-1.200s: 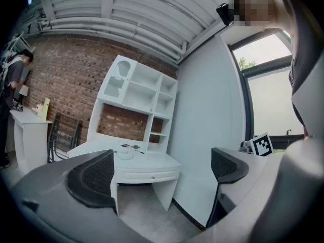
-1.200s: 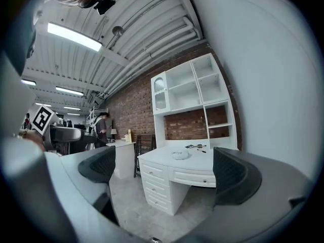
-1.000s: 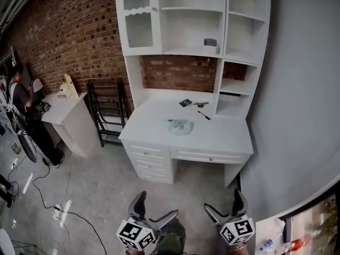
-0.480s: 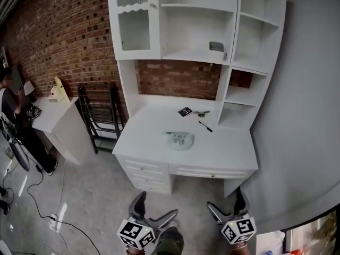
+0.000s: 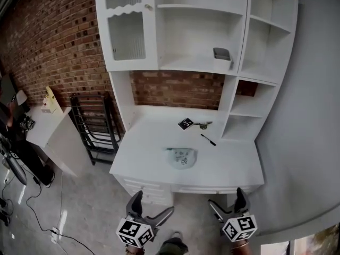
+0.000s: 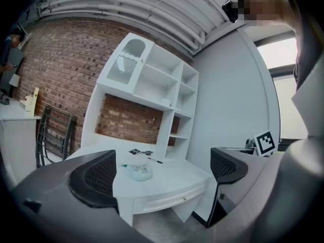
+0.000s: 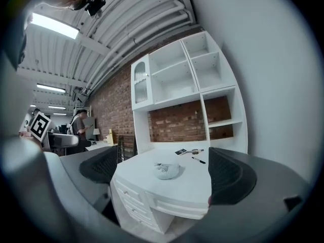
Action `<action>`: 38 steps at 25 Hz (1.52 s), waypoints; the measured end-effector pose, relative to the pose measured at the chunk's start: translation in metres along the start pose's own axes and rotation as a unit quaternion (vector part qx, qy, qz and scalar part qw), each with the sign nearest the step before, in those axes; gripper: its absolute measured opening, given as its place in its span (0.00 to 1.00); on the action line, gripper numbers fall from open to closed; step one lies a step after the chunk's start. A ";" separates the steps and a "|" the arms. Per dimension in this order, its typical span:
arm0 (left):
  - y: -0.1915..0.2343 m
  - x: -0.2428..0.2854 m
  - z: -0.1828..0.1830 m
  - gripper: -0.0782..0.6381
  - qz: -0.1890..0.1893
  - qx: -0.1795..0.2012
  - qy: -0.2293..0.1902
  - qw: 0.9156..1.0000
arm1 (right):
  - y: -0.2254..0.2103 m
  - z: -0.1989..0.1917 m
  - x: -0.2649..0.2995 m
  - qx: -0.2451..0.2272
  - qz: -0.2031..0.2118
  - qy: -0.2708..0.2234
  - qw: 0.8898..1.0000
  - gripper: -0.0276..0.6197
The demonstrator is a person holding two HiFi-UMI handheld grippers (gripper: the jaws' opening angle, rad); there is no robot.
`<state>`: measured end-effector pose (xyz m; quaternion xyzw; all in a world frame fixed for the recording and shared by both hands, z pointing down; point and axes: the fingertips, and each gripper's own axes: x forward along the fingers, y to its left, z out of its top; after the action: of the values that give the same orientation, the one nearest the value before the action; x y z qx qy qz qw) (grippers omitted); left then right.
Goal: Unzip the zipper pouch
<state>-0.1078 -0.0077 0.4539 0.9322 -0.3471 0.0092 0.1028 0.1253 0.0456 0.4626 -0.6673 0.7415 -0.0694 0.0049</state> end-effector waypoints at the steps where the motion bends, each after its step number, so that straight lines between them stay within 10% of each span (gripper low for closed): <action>1: 0.006 0.007 0.003 0.90 0.000 0.000 -0.001 1.000 | -0.003 -0.001 0.011 0.001 -0.003 0.005 1.000 0.91; 38: 0.075 0.167 -0.033 0.90 0.057 -0.019 0.020 0.998 | -0.117 -0.044 0.221 0.089 0.062 0.121 0.987 0.89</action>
<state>-0.0278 -0.1642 0.5148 0.9082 -0.3980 0.0270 0.1265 0.2122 -0.1809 0.5375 -0.6033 0.7676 -0.2153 -0.0209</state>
